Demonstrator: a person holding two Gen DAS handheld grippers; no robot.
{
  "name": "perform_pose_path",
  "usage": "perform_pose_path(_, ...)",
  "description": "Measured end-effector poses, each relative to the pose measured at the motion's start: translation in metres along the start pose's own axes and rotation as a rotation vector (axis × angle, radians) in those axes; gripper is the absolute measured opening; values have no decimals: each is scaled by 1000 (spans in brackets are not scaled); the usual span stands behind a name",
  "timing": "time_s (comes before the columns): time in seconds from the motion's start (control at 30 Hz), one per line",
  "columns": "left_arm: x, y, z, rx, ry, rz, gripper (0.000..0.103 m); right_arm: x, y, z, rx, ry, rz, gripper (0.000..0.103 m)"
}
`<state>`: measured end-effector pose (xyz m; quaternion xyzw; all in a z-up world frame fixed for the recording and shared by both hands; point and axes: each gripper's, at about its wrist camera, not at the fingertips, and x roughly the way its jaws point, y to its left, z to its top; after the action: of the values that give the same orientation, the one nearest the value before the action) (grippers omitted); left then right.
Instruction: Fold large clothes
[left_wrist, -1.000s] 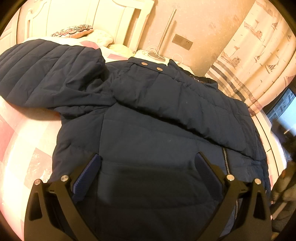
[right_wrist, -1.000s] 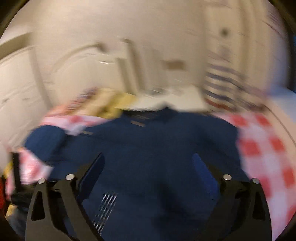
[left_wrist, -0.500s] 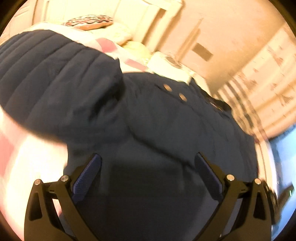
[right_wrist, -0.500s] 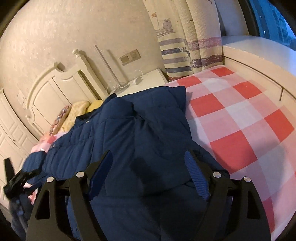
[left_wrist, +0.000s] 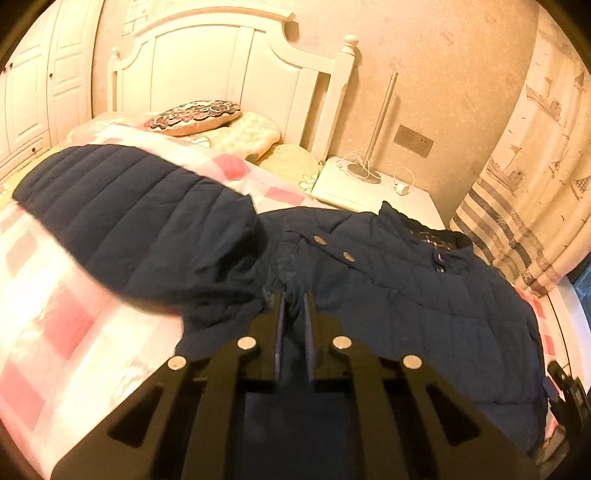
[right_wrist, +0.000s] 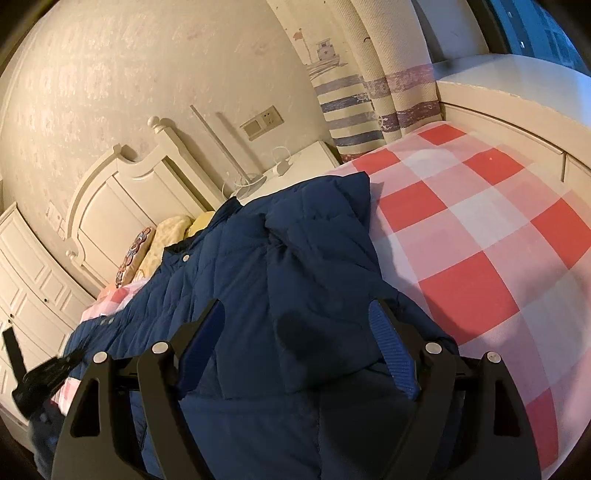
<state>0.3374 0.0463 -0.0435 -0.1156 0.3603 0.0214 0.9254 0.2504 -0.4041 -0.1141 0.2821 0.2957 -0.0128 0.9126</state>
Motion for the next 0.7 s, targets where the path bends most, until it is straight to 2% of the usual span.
perform_pose_path(0.07,16,-2,-6,53,50,33,11,0,1,0,-4,1,-5,78)
perform_pose_path(0.1,27,-2,-9,78,71,48,17,0,1,0,-6,1,-7,78)
perform_pose_path(0.13,38,-1,-12,97,89,61,26,0,2,0,-9,-1,-10,78)
perform_pose_path(0.17,52,1,-15,122,127,85,47,0,2,0,-11,-3,-12,78)
perform_pose_path(0.23,49,9,-15,99,127,92,59,-2,2,-1,-14,-9,-17,78)
perform_pose_path(0.27,37,13,-12,68,94,123,71,-2,2,-1,-15,-10,-18,78)
perform_pose_path(0.3,24,16,-10,37,37,162,75,-1,2,-1,-14,-8,-17,78)
perform_pose_path(0.33,4,19,-8,-6,-54,202,77,-1,2,-1,-15,-7,-18,78)
perform_pose_path(0.4,-25,16,-2,-23,-174,181,91,-2,2,-1,-17,-6,-20,78)
perform_pose_path(0.47,-34,-3,7,62,-198,144,91,-1,2,-1,-17,-8,-20,79)
perform_pose_path(0.53,-24,-23,15,138,-158,113,91,-2,2,-1,-19,-7,-21,79)
perform_pose_path(0.6,-2,-42,18,186,-109,81,91,-2,2,-1,-19,-8,-22,79)
perform_pose_path(0.7,43,-58,10,209,28,42,91,-2,2,-1,-22,-8,-25,79)
